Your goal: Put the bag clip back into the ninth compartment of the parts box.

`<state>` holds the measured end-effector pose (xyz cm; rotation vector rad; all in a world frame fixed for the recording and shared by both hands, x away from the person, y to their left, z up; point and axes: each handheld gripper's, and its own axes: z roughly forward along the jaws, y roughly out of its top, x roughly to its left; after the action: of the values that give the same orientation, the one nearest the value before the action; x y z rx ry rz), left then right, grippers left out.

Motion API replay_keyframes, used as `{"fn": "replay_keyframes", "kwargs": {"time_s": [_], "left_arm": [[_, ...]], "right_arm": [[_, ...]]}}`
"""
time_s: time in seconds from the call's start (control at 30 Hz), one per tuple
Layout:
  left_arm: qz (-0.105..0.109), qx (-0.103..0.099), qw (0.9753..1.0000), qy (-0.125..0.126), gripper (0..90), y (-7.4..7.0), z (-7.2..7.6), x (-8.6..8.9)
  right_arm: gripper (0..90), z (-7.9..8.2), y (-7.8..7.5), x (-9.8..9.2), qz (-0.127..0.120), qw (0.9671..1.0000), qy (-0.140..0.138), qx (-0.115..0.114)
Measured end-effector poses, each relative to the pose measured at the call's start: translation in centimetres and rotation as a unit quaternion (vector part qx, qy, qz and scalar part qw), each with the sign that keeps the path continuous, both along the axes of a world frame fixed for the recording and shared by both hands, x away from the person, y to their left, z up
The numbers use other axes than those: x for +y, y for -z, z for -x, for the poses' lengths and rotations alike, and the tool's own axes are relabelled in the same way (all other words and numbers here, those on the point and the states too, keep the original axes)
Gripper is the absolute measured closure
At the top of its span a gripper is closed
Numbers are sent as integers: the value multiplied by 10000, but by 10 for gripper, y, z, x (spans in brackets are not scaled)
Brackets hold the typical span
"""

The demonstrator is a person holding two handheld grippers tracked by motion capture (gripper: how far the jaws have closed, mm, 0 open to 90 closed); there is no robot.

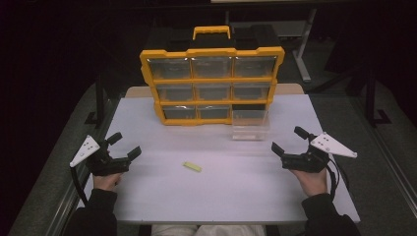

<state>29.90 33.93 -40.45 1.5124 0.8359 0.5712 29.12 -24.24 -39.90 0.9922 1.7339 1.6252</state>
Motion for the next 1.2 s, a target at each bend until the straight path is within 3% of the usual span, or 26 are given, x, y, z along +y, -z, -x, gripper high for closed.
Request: {"fn": "replay_keyframes", "kwargs": {"time_s": [0.23, 0.33, 0.43, 0.6, 0.93, 1.2], "left_arm": [[3, -10, 10000, 0, 0, 1, -2, -1], [-31, 0, 10000, 10, 0, 2, -3, -1], [-78, 38, 10000, 36, 0, 3, -3, -3], [-147, 37, 9999, -7, 0, 4, -3, -5], [-160, -25, 9998, -96, 0, 3, -2, -6], [-195, -71, 9997, -97, 0, 1, -1, -7]], "right_arm": [[0, 1, 1, 2, -41, 9999, -26, 91], [0, 1, 2, 3, -228, 9994, -63, 253], [0, 1, 3, 7, 95, 9997, -9, 220], [0, 0, 2, 10, -159, 9995, -95, 264], [0, -5, -7, 22, 135, 9984, -370, 404], [0, -11, -12, 29, 198, 9973, -499, 494]]}}
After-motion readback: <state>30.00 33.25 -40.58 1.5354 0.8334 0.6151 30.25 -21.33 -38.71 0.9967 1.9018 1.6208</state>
